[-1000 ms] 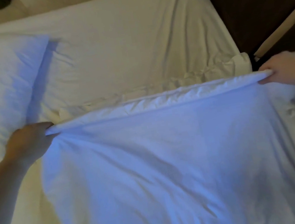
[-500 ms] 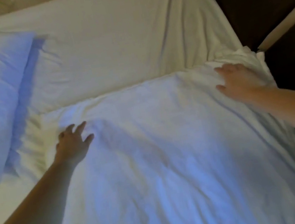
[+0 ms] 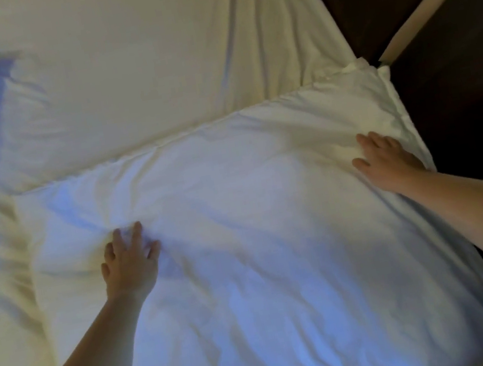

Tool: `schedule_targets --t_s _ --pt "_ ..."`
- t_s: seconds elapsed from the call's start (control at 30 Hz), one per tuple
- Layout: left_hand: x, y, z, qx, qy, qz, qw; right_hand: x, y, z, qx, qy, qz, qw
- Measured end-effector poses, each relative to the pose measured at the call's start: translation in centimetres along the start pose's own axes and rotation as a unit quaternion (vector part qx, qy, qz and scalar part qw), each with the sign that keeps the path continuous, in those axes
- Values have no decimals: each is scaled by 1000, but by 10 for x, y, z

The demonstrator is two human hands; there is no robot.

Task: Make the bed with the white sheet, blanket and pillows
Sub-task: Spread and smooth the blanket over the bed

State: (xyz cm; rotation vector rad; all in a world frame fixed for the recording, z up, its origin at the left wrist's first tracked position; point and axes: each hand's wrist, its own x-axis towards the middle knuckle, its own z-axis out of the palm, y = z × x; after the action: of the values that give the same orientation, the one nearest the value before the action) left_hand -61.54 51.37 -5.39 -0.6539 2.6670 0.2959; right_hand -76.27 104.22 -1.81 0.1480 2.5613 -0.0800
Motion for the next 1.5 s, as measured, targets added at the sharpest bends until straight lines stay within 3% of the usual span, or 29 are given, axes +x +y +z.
schedule_targets --t_s 0.63,0.87,1.1,1.23,1.3,1.4,1.5 --pt "-134 172 78 39 -57 198 978 -233 164 169 82 20 54 995" --pt "-169 251 104 70 -45 282 956 -261 204 202 137 40 95 985" --pt "-171 374 104 40 -36 355 933 -250 204 203 276 52 146 949" --pt "-180 444 109 13 -34 385 922 -246 206 204 380 13 212 900" --pt "-191 469 112 8 -48 399 916 -248 207 206 383 16 207 900" --pt "-206 491 116 21 -71 374 924 -250 211 197 377 28 182 908" --pt "-222 507 121 35 -96 277 955 -255 212 181 354 60 119 926"
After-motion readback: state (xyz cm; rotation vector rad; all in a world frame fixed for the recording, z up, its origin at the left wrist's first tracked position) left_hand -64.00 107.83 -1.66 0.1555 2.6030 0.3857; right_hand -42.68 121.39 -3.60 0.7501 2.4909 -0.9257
